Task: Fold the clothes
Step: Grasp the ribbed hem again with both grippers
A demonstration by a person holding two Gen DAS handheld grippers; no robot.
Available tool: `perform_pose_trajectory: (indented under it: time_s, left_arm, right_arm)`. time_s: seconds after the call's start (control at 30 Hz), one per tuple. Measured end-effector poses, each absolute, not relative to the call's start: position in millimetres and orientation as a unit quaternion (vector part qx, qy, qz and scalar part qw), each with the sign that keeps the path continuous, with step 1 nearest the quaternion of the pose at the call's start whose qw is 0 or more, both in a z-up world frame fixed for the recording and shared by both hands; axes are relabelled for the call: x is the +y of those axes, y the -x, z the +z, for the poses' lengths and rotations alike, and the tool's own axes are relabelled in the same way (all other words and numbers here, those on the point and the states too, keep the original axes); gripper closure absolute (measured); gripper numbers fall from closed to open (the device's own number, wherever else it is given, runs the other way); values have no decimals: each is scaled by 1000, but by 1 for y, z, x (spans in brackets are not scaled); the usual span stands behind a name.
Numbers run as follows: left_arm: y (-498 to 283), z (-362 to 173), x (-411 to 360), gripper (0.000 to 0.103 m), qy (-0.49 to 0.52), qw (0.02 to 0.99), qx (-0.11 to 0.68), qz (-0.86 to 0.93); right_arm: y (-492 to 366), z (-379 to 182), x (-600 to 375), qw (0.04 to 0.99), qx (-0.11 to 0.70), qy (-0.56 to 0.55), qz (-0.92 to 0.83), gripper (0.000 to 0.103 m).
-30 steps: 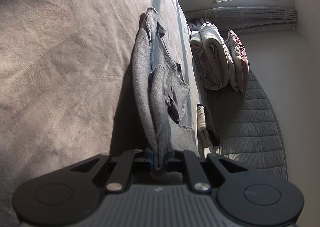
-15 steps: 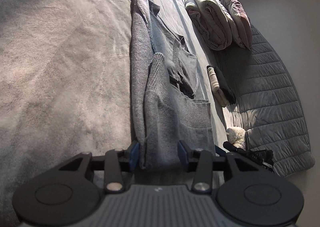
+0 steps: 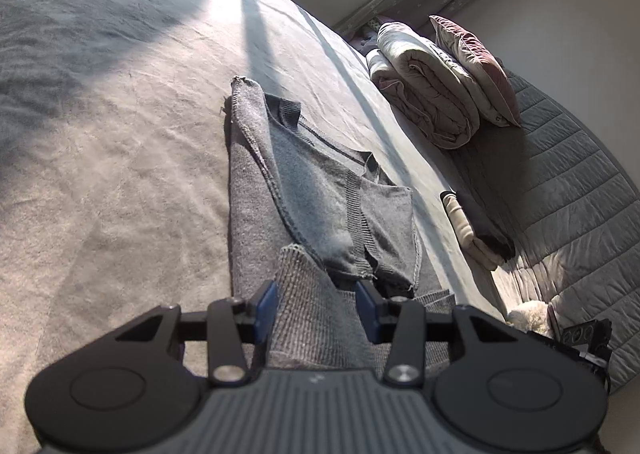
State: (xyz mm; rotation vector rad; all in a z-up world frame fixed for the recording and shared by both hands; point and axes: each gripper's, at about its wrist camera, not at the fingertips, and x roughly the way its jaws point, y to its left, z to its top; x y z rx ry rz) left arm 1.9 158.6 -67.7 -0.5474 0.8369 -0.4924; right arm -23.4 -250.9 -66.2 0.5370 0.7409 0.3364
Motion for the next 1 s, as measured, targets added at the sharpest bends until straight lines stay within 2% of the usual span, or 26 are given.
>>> perform_pose_trajectory:
  time_s: [0.13, 0.2, 0.23, 0.27, 0.47, 0.7, 0.77, 0.83, 0.93, 1.0]
  left_arm:
    - [-6, -68, 146, 76, 233, 858, 394, -234]
    - [-5, -67, 140, 85, 220, 859, 393, -244]
    - [-3, -66, 138, 94, 217, 858, 391, -253]
    - [-2, -65, 136, 95, 214, 857, 387, -263]
    - [8, -57, 141, 96, 230, 853, 360, -299]
    - [0, -70, 150, 94, 249, 851, 391, -247]
    - [-1, -70, 146, 82, 235, 857, 391, -239]
    - [-3, -70, 141, 77, 222, 862, 393, -231]
    - [-5, -69, 131, 77, 201, 869, 394, -221]
    - [-6, -69, 125, 85, 185, 873, 395, -220]
  right_arm:
    - [12, -73, -242, 888, 360, -240, 153, 58]
    - [9, -76, -240, 890, 361, -235, 149, 62]
    - [10, -76, -240, 892, 359, -235, 147, 65]
    - [11, -76, -240, 893, 356, -234, 144, 68]
    - [16, -74, -242, 902, 342, -229, 128, 80]
    - [19, -75, -244, 903, 339, -233, 120, 81]
    - [18, -75, -244, 903, 340, -234, 123, 81]
    - [18, -75, -243, 902, 340, -234, 124, 81]
    - [17, -75, -242, 902, 340, -235, 125, 81]
    - [16, -76, -242, 902, 341, -235, 125, 81]
